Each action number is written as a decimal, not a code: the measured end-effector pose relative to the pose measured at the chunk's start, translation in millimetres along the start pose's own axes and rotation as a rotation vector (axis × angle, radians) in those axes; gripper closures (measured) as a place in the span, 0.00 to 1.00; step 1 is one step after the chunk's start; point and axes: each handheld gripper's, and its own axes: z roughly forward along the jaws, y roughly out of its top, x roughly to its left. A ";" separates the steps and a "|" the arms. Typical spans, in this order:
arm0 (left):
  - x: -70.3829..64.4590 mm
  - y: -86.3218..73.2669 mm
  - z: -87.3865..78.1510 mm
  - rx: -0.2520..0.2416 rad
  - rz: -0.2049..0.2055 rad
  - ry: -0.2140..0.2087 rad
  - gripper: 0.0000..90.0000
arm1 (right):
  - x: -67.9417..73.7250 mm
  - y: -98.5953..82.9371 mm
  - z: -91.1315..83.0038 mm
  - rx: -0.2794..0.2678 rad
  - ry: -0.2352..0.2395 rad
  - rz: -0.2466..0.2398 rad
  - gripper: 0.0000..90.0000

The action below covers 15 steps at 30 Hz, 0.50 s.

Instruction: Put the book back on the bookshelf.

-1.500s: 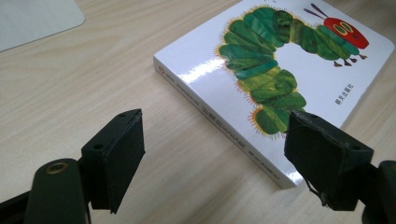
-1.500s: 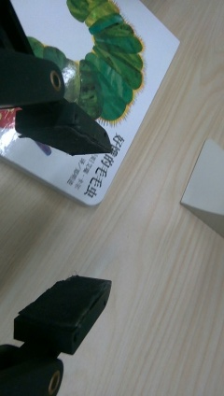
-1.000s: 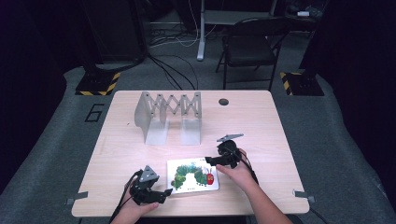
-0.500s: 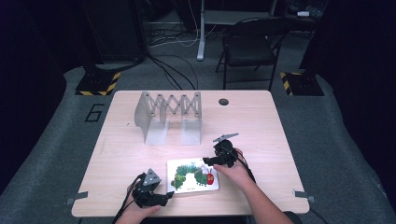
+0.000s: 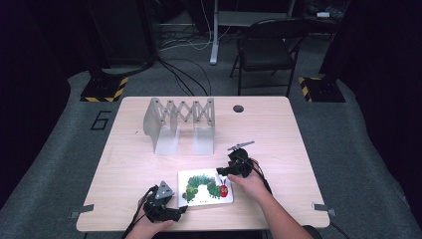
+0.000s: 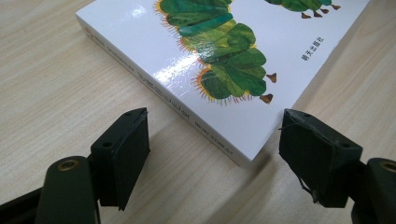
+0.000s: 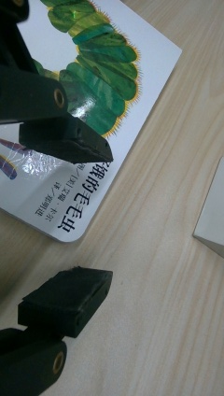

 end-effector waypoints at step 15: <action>-6.6 1.4 4.5 0.008 0.067 0.017 0.26 | 0.6 0.0 3.5 0.012 0.020 -0.003 0.46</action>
